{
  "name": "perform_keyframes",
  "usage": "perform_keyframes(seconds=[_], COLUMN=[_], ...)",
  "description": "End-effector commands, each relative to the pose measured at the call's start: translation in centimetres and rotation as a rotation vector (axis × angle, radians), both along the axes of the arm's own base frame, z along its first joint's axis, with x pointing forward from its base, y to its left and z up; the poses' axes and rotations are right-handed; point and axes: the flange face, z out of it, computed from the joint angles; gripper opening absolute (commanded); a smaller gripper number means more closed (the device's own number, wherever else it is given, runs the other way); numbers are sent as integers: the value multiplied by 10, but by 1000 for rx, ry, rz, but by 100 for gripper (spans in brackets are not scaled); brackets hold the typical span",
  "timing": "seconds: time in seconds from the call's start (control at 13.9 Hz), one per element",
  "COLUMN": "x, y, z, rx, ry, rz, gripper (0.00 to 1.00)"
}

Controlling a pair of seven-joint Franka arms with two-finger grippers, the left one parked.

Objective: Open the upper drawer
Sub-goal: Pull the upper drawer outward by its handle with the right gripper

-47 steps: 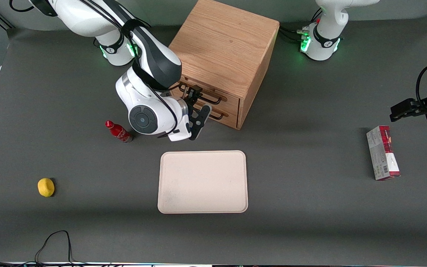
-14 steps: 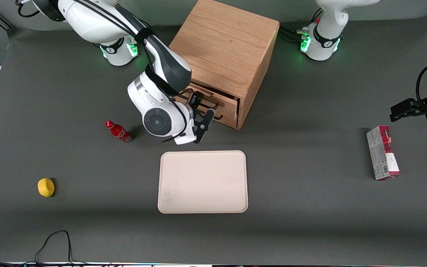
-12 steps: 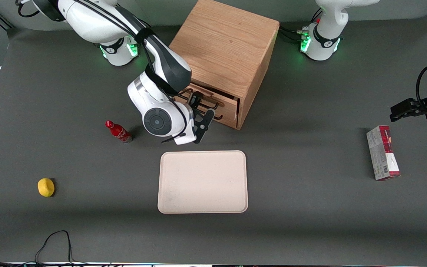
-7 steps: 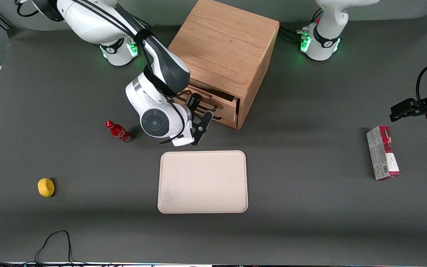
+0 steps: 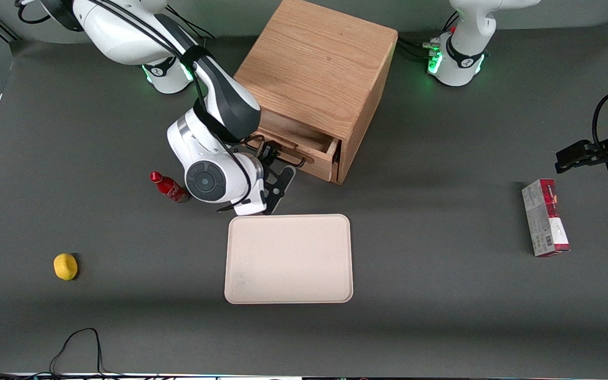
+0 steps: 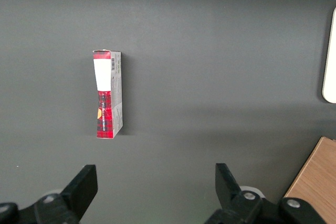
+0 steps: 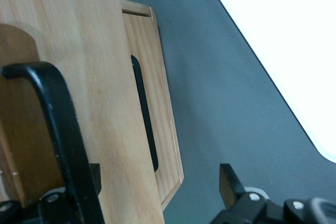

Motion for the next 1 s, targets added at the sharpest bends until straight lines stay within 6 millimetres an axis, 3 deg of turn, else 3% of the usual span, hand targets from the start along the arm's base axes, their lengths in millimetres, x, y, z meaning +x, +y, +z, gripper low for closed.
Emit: perform_keyframes(seconds=[0.0, 0.65, 0.93], x=[8, 19, 24], y=[0, -10, -14], z=[5, 15, 8], rx=[8, 19, 26], ry=[-23, -41, -39], rz=[20, -1, 5], gripper=[100, 100, 100])
